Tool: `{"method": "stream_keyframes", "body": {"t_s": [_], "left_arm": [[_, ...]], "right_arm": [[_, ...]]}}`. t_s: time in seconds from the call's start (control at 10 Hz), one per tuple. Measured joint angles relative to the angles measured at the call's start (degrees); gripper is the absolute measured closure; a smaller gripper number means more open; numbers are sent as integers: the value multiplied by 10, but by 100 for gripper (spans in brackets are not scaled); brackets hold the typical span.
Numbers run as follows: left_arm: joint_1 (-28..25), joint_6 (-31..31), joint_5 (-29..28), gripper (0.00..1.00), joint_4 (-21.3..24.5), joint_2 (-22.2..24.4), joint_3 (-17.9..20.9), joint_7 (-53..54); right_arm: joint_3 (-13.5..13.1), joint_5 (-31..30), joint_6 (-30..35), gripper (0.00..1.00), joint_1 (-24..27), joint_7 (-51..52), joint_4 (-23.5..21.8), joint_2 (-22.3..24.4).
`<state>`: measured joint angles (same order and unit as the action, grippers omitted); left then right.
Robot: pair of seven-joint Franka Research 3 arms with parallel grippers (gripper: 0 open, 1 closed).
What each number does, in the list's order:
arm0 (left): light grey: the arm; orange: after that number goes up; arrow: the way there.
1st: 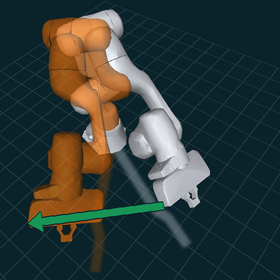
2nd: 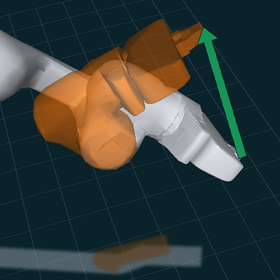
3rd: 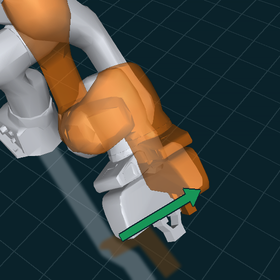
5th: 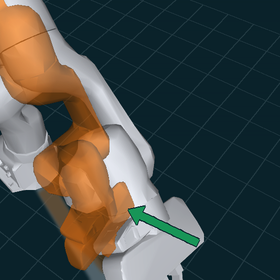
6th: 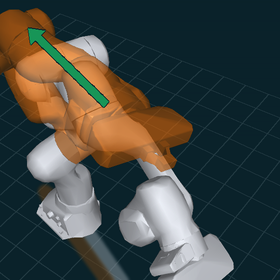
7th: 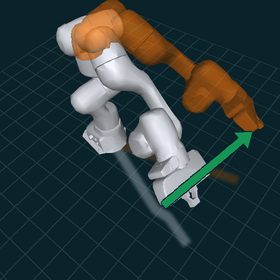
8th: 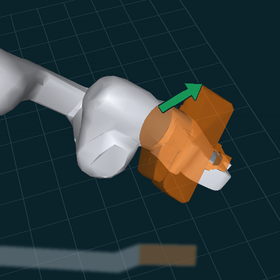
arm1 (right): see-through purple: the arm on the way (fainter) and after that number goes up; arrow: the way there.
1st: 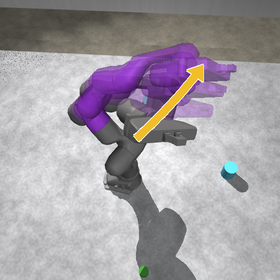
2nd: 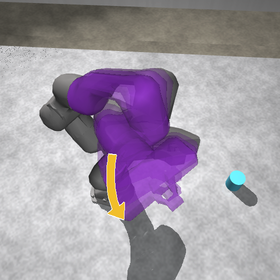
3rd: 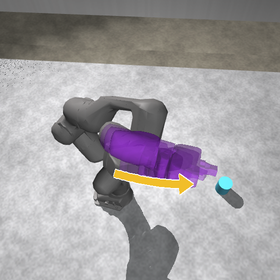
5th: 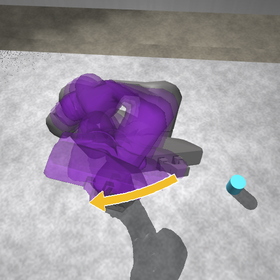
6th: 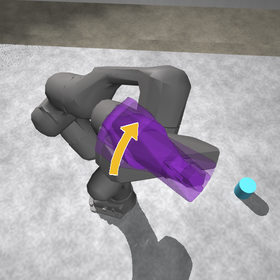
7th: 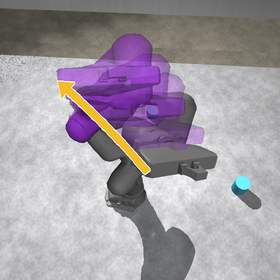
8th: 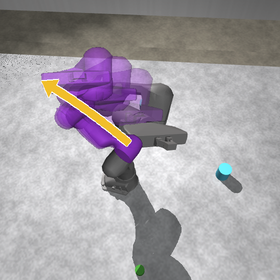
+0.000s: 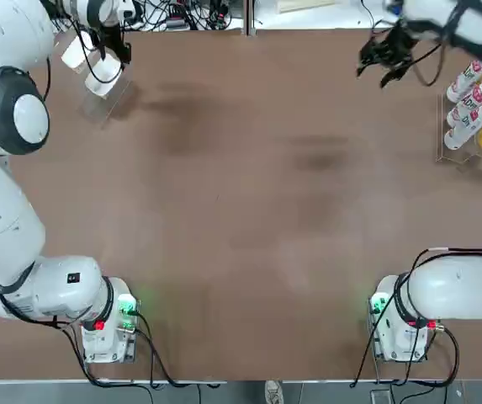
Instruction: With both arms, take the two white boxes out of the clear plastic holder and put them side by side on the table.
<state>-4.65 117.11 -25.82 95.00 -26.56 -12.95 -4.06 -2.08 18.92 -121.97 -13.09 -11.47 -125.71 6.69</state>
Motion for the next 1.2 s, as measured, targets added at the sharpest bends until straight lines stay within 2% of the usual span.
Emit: {"method": "stream_keyframes", "body": {"t_s": [0.2,0.4,0.7,0.8,0.9,1.0,1.1,1.2], "left_arm": [[-3,45,-59,24,37,-19,1,1],[-22,90,-108,26,73,-23,1,6],[-30,99,-168,30,90,-34,1,6],[-31,100,-173,39,90,-37,1,5],[-34,100,-175,55,90,-38,1,4],[-39,101,-175,66,89,-38,1,4],[-43,103,-175,69,88,-38,1,2],[-44,105,-175,87,87,-38,0,-9]], "right_arm": [[1,2,-88,0,-44,-39,-44,-17],[-2,23,-128,0,-45,-40,-48,-48],[-2,30,-165,0,-57,-40,-47,-75],[-2,32,-169,0,-60,-40,-47,-76],[-2,33,-169,0,-61,-40,-47,-76],[-2,36,-170,0,-63,-40,-47,-76],[-2,42,-170,0,-67,-40,-47,-76],[-2,45,-170,0,-70,-40,-47,-76]]}}
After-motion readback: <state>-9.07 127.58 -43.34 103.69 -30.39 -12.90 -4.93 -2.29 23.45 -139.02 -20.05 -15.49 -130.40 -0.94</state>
